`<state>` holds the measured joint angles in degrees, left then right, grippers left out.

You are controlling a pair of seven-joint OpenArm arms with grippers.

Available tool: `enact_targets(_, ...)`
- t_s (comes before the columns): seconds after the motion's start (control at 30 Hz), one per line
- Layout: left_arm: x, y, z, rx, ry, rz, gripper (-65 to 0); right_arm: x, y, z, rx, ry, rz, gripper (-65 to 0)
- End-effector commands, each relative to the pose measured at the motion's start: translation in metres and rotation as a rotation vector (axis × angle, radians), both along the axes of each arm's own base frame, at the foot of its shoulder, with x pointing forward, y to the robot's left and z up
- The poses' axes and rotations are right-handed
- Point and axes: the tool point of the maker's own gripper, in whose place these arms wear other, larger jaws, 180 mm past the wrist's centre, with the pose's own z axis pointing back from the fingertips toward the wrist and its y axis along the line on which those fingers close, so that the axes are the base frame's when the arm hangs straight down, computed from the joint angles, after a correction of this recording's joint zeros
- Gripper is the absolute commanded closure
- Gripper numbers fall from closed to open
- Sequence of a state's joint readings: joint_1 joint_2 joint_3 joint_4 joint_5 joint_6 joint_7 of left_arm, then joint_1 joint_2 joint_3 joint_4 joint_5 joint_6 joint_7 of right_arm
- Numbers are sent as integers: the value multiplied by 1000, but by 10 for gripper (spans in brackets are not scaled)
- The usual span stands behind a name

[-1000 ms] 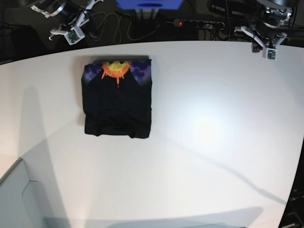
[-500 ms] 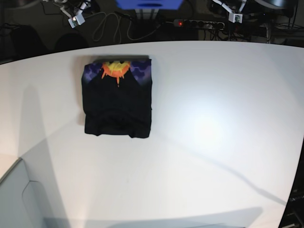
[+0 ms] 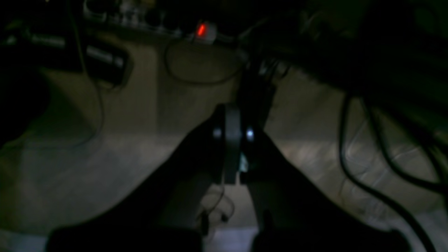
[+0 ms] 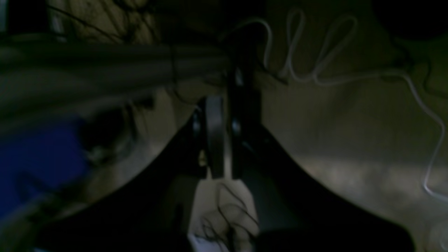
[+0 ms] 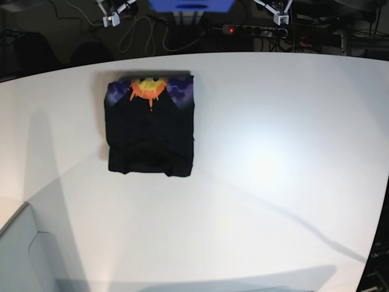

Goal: Fold the T-shirt properly

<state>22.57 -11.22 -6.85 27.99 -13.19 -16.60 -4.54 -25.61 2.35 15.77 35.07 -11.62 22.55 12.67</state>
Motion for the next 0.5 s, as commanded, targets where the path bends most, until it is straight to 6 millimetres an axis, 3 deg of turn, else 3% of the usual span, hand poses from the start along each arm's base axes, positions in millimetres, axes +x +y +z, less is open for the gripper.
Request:
enact_targets(0.0,0,2,-5,20,18,-10,0,-1,-5,-6,-36,10,2,-1)
enact_targets(0.13,-3,-3,-20,36,98,-46,0,-8,-33,-31,-281,90,36,-1)
enact_targets(0.23,5,-12,-22,26,90,-73,0,-5,-53,-35,-436,107,49,-1)
enact_targets(0.47,10,-18,-25,6,135,-110,0,-9,-53,-35,-497,122,44,-1)
